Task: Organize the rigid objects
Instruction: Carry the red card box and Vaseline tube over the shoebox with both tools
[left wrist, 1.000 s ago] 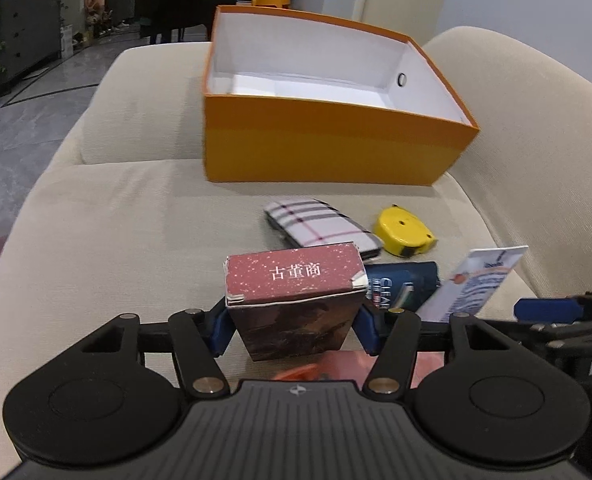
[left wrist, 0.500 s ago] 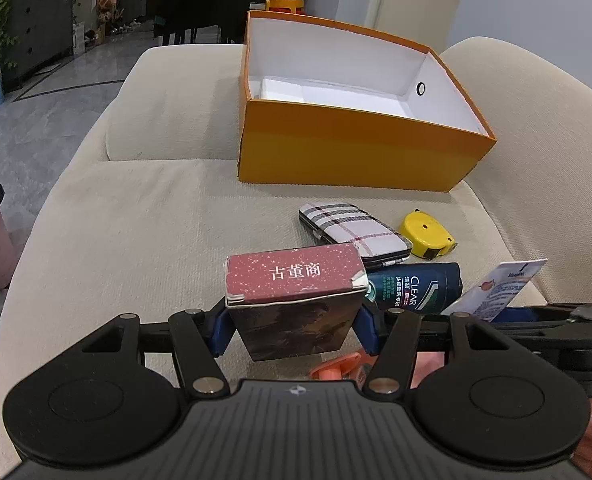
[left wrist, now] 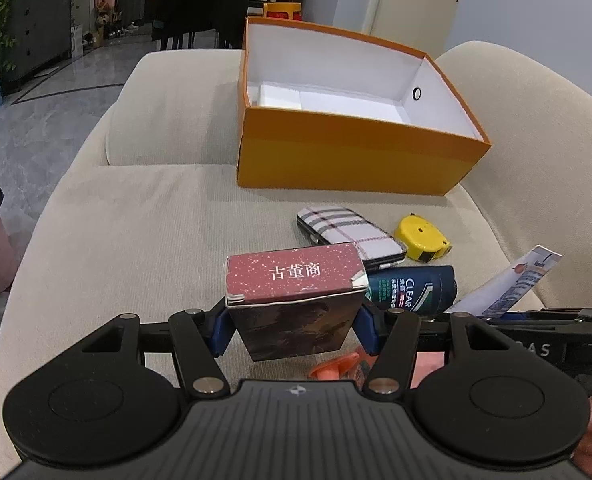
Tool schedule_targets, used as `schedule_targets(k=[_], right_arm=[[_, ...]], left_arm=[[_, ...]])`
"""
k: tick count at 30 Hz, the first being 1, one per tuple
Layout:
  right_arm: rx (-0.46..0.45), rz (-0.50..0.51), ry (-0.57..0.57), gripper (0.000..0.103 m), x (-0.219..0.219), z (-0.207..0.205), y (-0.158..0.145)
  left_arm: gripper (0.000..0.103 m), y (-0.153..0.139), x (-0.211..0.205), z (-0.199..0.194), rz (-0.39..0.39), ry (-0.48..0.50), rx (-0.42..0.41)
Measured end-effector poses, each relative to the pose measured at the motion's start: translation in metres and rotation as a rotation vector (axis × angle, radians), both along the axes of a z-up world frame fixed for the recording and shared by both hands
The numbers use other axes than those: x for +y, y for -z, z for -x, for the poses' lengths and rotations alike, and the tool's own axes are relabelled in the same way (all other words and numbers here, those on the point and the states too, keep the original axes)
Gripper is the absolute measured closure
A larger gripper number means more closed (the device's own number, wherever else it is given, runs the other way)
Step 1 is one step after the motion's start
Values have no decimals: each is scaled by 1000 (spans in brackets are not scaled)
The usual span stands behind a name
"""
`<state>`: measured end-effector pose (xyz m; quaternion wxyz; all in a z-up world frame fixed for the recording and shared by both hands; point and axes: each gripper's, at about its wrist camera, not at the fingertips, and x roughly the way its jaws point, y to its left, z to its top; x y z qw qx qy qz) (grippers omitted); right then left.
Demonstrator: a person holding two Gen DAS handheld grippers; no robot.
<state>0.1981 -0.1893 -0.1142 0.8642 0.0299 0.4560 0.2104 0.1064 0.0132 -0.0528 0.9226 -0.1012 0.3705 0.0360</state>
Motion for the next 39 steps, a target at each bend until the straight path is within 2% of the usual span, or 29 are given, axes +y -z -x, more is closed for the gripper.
schedule_targets(k=[13,19,27,33,39], right_arm=[[-86,-44,9,59,-17,4,-51],[-126,-48,-3,59,-18,4,-71],[-183,-40,-8,59,-20,-10,-94],[-212,-40,-22,59,-13,-35,-108],[-262,-13,-44,59,1,-68,-123]], left_arm=[[35,-37,-2,-1,-50,42,-45],[35,-53,-5,-12,-82,92,-54],[35,-83,-6,-44,-107,138,-84],[35,-102,-3,-86,-93,173,-74],[35,-115,-7,-127,-154,204,-62]])
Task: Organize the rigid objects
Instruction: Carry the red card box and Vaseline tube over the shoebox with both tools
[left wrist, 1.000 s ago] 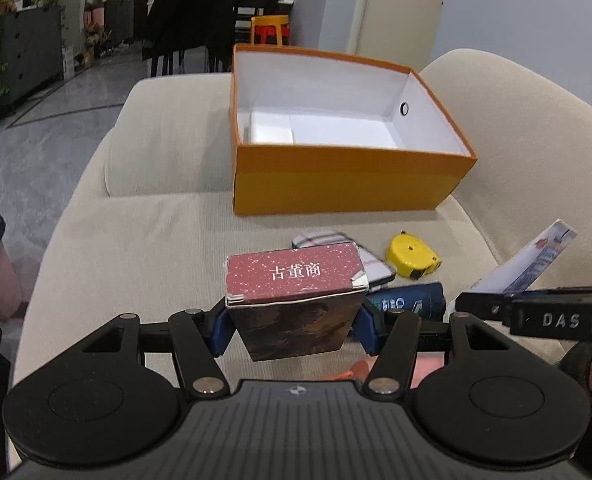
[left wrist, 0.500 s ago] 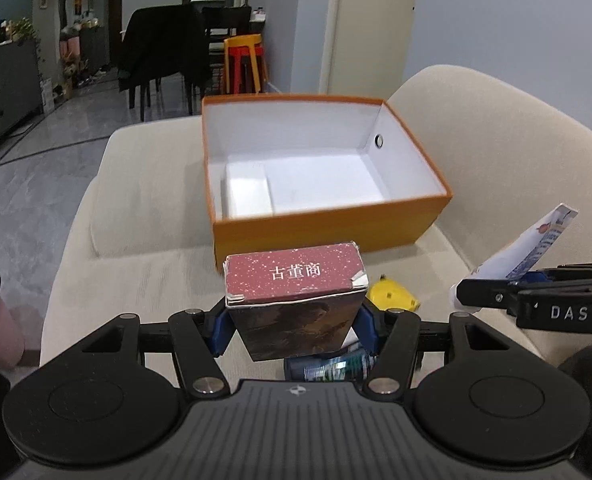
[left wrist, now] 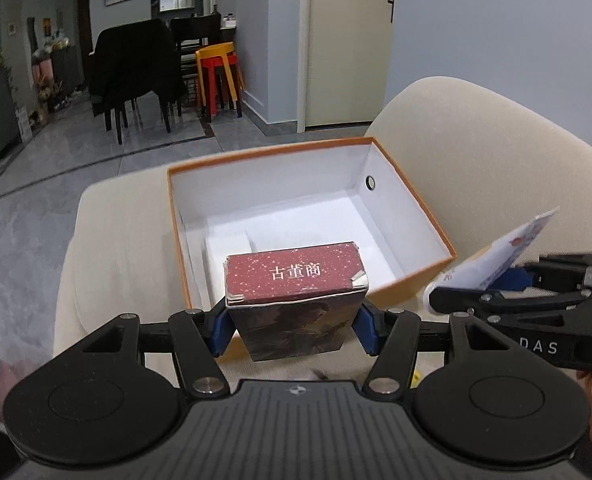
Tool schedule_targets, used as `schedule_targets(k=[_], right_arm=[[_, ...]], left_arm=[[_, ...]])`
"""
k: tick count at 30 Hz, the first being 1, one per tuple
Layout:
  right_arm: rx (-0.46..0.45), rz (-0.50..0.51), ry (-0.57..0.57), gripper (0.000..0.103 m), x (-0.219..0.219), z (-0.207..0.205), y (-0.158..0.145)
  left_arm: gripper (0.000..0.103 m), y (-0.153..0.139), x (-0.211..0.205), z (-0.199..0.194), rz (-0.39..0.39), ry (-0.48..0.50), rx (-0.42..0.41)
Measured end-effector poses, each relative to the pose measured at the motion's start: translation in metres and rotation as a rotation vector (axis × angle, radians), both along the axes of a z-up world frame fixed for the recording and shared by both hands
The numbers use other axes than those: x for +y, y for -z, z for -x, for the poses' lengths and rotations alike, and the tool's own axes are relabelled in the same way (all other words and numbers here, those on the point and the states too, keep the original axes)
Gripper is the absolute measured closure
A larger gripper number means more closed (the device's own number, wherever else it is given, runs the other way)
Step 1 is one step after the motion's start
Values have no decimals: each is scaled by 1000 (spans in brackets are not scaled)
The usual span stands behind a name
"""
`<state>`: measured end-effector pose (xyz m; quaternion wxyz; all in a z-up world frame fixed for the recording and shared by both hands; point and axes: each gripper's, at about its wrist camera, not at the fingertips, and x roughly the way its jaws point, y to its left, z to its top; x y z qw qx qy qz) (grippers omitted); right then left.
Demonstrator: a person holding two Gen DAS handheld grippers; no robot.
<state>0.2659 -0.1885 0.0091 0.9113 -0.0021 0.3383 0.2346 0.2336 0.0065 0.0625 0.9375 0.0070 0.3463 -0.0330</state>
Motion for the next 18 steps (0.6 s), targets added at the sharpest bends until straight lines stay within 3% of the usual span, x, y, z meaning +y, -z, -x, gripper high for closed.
schedule_targets(k=[9,18], right_arm=[[-46,70,-10,59,14,-66,-12],[-2,135,-29,59,32,-121,5]], left_arm=[[35,4,1,-59,-25,23,83],[35,30,9,-106,-11,-8,218]])
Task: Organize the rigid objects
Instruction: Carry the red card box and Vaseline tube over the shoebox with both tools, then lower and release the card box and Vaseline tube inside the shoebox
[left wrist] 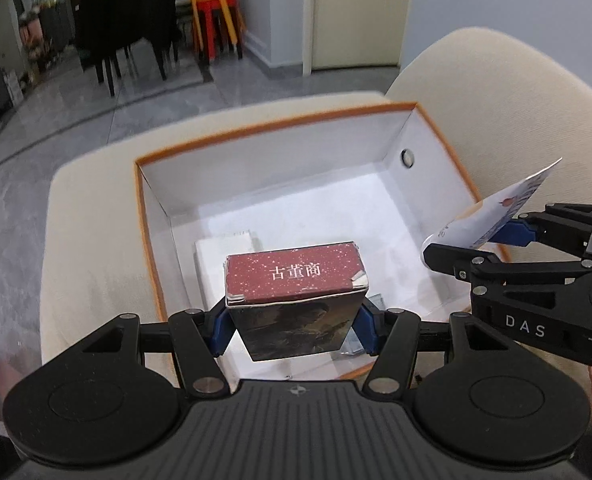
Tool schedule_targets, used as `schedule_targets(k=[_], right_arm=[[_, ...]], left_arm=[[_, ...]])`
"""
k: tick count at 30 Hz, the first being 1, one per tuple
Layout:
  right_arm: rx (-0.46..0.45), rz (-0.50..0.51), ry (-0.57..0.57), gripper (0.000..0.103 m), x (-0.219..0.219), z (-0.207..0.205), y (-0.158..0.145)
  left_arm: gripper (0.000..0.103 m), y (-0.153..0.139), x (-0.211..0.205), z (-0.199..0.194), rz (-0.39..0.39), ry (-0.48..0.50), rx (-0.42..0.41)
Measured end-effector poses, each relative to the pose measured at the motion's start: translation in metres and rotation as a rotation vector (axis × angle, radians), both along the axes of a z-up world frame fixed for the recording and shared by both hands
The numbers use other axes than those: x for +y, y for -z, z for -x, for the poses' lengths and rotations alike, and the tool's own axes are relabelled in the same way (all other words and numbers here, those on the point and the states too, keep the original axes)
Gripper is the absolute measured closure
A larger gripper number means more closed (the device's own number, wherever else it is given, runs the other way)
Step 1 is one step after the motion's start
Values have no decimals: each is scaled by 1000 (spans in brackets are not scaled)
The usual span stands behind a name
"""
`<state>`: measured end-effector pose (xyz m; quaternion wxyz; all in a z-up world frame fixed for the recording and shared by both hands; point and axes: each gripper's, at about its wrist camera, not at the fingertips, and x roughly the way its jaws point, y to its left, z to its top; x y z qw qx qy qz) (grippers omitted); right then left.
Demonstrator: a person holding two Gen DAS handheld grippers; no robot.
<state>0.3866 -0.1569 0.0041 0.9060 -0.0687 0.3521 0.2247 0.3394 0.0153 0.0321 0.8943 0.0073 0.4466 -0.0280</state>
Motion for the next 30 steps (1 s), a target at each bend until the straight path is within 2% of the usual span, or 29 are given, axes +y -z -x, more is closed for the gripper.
schedule_targets(k=[5,13,16,25,30], right_arm=[[51,49,-13,59,10,-28,17],[96,91,-29,59,15,-46,41],[114,116,-37,59,18,-57,48],[201,172,-54,59,24,-78,70],[203,232,-66,59,28,-81,75]], left_arm=[[35,20,3,-21,29,-11,89],[35,49,-4,-46,5,-22,239],[35,60,-7,-55,30,-31,286],[35,86,-11,-77,95,-71,376],[34,88,-3,-83,130,-88,389]])
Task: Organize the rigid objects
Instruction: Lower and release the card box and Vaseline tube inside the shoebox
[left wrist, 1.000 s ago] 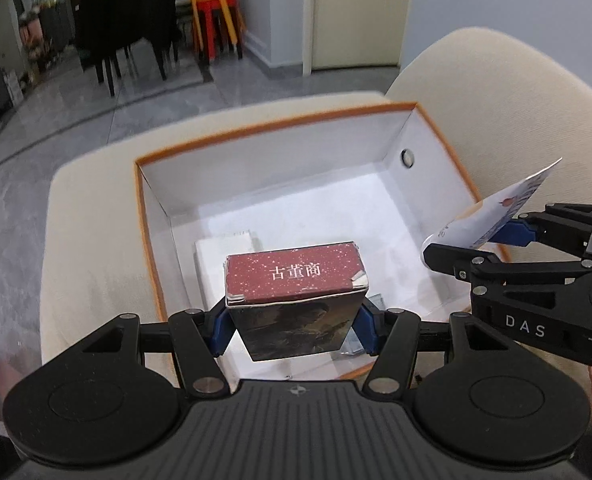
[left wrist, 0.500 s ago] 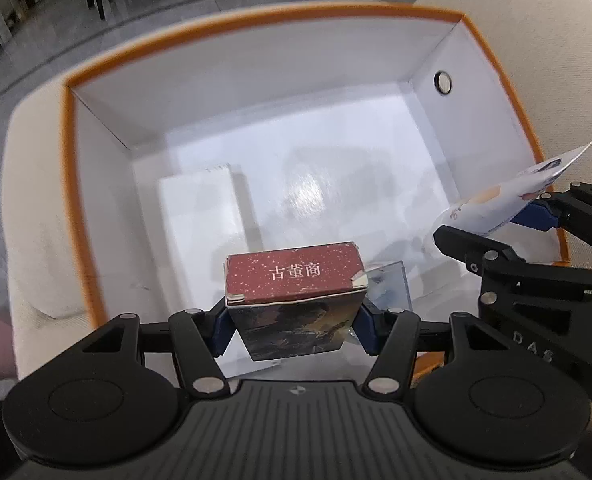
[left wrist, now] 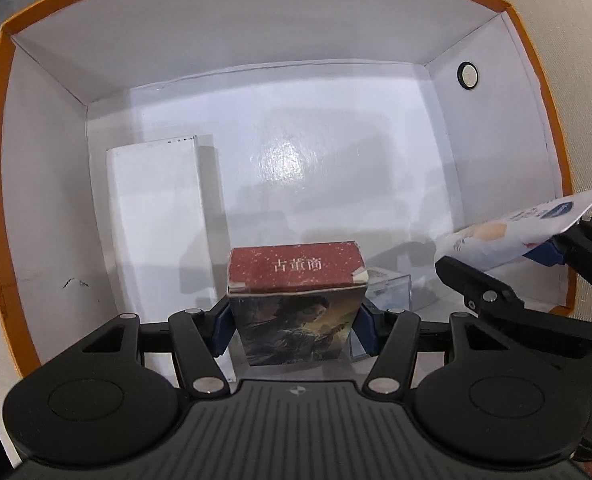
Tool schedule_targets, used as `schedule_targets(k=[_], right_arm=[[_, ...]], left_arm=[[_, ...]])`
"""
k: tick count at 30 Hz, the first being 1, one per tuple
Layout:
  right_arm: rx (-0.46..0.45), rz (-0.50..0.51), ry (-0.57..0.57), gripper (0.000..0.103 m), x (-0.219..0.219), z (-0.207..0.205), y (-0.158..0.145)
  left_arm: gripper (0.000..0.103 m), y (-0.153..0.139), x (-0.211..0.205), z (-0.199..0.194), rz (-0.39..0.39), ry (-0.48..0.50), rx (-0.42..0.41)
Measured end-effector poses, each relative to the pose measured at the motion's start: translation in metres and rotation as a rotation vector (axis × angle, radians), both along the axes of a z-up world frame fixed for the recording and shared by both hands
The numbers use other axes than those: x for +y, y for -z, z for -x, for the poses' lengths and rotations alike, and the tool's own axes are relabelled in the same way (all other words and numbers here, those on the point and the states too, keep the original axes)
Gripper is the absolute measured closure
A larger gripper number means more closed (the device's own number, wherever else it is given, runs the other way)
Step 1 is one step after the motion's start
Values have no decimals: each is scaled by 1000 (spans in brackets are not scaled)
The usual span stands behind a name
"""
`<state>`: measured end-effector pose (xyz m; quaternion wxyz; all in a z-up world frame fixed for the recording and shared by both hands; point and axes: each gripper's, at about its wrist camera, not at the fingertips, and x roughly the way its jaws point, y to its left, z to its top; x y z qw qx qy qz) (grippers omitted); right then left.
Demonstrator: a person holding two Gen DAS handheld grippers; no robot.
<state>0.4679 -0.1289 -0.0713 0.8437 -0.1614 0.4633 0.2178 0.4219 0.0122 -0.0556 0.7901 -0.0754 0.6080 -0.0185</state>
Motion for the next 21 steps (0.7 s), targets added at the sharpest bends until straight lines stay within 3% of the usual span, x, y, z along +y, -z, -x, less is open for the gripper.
schedule_targets(k=[5,12,16,21], right_arm=[[52,67,-39,58,10,-5,0],[211,119,-89,58,22,-13,9],[169,164,-93,47,30,-16,13],[23,125,-82,36,31,-17,-1]], left_arm=[[31,-1,3,-2,-15,-13,12],[31,-12,3,5,-17,-34,-46],[31,-15,5,11,-20,-22,-57],[30,-23,10,13,0,-54,-83]])
